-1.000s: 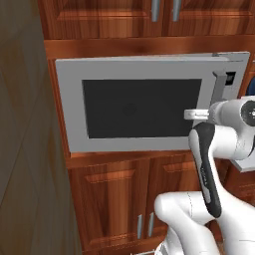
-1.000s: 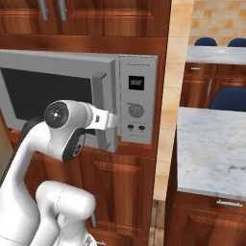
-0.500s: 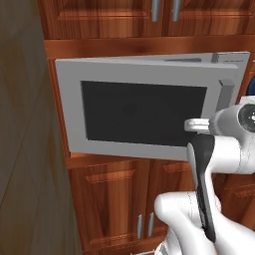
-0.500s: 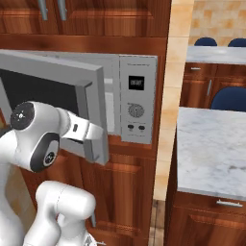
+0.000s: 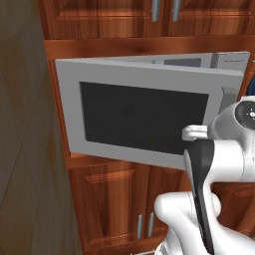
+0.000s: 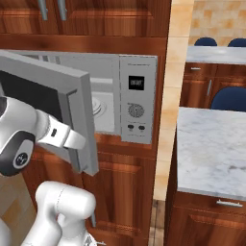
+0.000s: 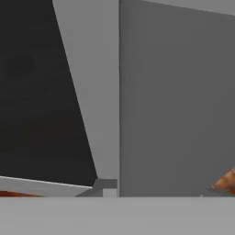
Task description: Retrieve the reheated potato from the microwave, then place the potato, cheese, and condiment on the cutting board.
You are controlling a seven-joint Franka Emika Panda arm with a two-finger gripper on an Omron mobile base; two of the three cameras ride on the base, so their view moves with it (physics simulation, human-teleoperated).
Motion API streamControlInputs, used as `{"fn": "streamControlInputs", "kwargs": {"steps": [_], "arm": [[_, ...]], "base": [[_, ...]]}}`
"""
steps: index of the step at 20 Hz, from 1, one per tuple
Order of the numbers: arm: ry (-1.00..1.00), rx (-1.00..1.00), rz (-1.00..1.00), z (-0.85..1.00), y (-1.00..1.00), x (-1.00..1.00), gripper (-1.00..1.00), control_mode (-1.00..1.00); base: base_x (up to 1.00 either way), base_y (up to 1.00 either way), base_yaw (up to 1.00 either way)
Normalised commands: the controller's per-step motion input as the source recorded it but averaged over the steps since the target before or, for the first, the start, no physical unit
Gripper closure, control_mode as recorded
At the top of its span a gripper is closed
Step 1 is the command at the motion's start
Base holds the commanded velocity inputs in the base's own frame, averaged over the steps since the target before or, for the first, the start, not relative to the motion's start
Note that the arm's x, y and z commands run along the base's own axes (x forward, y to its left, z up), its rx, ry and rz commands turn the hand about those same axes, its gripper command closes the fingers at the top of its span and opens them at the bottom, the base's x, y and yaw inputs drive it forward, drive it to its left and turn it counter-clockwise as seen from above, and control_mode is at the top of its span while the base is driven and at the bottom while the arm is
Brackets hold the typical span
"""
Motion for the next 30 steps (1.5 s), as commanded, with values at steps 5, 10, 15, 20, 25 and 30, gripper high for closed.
{"fn": "streamControlInputs", "kwargs": {"steps": [5, 10, 15, 20, 25, 30], "arm": [[-0.01, 0.00, 0.00, 0.00, 0.52, -0.52, 1.00, -1.00], [-0.08, 0.00, 0.00, 0.00, 0.50, -0.38, -1.00, -1.00], [-0.06, 0.03, -0.02, -0.03, 0.12, -0.30, -1.00, -1.00], [-0.07, 0.07, -0.05, 0.00, -0.02, -0.68, -1.00, -1.00], [-0.06, 0.12, 0.02, 0.02, -0.30, -0.38, -1.00, -1.00], [-0.12, 0.15, 0.11, -0.01, -0.35, -0.51, -1.00, -1.00]], "base": [[0.00, 0.00, 0.00], [0.00, 0.00, 0.00], [0.00, 0.00, 0.00], [0.00, 0.00, 0.00], [0.00, 0.00, 0.00], [0.00, 0.00, 0.00]]}}
